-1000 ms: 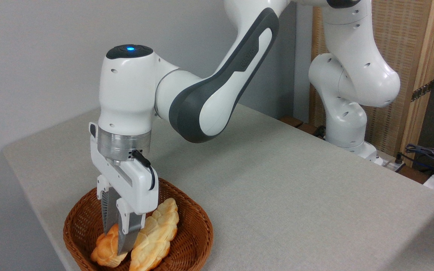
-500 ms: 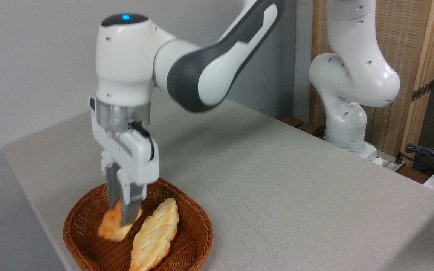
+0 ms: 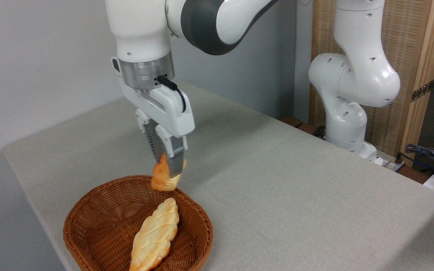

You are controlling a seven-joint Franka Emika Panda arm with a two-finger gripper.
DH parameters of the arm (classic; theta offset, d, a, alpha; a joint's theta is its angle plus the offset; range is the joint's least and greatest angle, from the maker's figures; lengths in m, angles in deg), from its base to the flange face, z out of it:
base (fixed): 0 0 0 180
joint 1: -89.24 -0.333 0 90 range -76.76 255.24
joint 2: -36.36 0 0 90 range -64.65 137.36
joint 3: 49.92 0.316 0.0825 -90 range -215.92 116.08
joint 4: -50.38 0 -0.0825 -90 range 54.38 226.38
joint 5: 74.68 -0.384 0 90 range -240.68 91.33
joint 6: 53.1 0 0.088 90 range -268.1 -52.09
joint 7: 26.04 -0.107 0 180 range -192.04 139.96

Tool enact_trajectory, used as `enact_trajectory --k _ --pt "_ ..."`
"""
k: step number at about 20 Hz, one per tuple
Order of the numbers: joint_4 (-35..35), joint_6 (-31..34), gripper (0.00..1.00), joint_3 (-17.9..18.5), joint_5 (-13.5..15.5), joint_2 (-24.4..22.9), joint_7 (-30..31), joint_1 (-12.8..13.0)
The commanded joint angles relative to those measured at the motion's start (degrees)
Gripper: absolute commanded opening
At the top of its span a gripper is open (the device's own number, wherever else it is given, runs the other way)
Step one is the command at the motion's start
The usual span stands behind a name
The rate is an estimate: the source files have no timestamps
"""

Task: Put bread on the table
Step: 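Lift the bun up out of the basket, then move the bun beside the basket and lower it onto the table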

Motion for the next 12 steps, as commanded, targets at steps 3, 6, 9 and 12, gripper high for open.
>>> enact_trajectory --k 3,6,9,12 --pt "7.36 2.8 0.52 -0.1 0.91 -2.86 1.53 0.75" --pt "9.3 2.54 0.7 -0.1 0.91 -2.6 1.44 2.76" --pt "9.48 2.54 0.96 -0.19 0.82 -2.07 1.44 4.26" --pt "9.48 2.28 1.0 -0.19 0.82 -1.72 1.36 4.36"
